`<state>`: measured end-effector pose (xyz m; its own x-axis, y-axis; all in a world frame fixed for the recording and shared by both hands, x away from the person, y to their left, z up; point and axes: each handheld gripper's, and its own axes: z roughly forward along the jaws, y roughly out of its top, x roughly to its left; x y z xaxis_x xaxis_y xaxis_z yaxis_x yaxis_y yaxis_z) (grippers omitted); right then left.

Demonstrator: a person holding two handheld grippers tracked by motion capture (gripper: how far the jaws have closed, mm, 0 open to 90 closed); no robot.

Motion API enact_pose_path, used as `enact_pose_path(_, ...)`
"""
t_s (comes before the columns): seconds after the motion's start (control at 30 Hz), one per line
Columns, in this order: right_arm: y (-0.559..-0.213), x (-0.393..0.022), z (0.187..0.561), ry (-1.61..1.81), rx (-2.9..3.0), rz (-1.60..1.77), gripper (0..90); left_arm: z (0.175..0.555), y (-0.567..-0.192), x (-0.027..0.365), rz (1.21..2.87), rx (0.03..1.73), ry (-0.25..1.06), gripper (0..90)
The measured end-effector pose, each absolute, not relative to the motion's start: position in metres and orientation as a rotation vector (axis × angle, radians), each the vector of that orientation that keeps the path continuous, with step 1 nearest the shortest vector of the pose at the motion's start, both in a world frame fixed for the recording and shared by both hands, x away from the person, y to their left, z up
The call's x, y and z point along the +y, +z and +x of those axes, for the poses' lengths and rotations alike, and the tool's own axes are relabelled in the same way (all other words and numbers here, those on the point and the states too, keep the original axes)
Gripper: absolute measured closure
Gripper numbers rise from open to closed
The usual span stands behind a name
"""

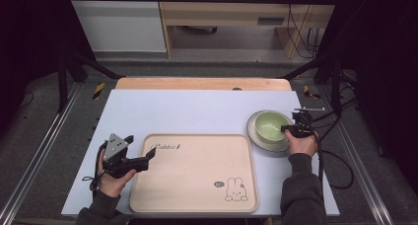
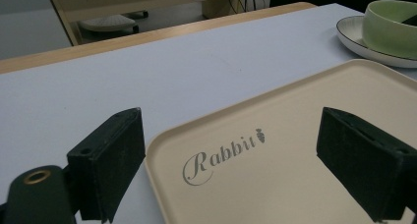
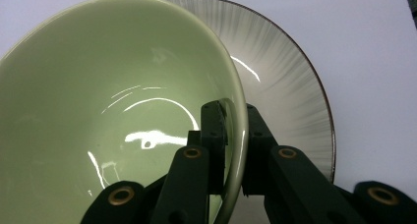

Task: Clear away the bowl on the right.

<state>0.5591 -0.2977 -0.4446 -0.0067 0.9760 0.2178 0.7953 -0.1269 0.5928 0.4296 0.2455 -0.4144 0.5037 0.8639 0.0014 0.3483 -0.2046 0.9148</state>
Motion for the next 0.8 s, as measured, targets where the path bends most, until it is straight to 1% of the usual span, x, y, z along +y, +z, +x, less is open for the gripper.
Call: enact_pose_path(0.8, -0.4354, -0.2956, 0.5525, 0.880, 1.841, 1.968, 83.8, 0.4278, -0.4108, 0.2469, 1.765, 1.018, 0.671, 10.7)
